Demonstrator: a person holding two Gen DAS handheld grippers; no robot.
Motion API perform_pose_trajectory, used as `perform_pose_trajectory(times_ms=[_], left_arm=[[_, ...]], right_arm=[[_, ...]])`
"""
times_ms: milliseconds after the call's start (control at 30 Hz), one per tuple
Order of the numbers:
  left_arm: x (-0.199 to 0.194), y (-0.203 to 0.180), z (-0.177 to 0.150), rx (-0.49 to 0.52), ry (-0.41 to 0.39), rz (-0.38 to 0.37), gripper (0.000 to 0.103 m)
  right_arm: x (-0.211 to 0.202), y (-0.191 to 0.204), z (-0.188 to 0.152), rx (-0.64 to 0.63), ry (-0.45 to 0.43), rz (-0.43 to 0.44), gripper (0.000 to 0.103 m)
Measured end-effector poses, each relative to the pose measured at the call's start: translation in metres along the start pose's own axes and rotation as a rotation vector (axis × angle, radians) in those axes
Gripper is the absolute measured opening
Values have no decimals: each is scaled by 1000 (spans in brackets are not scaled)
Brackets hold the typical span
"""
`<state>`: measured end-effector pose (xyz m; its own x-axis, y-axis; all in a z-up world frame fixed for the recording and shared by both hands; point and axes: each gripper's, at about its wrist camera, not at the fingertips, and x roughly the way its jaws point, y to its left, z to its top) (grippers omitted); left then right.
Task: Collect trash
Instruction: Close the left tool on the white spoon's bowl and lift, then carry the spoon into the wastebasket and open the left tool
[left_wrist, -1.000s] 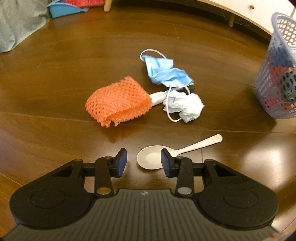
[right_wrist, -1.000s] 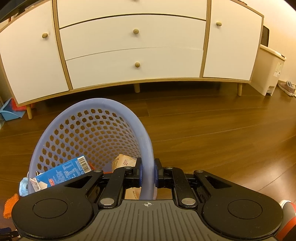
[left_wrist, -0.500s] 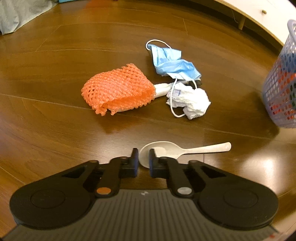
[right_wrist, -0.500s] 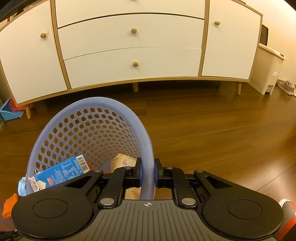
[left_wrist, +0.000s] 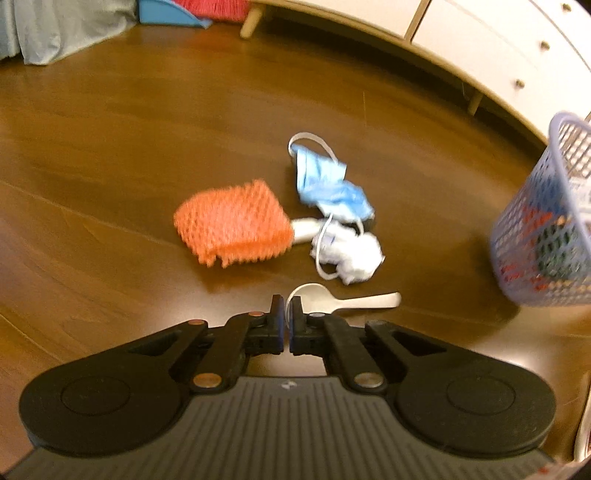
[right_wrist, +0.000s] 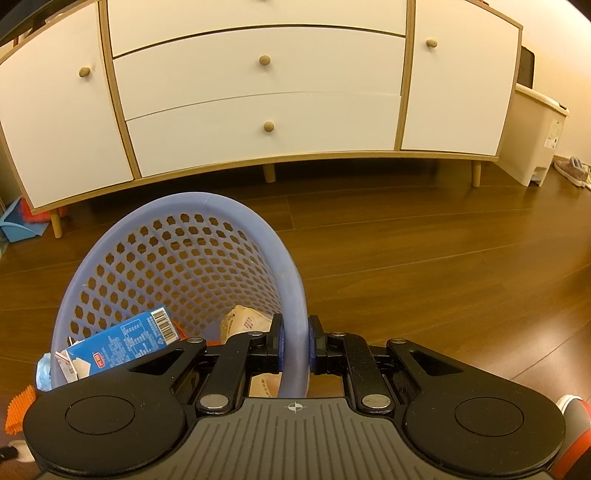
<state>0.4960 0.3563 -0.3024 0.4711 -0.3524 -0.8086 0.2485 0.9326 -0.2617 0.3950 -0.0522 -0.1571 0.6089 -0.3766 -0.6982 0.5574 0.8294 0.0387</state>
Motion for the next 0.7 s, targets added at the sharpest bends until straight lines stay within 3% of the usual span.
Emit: perform_pose_trajectory(times_ms=[367,700], left_arm=[[-50,-27,43,13,-144,-95,0],[-91,-76,93,75,-285,-234,0]], right_arm=[[0,1,0,6,1,1,8],[0,0,1,5,-1,7,8]])
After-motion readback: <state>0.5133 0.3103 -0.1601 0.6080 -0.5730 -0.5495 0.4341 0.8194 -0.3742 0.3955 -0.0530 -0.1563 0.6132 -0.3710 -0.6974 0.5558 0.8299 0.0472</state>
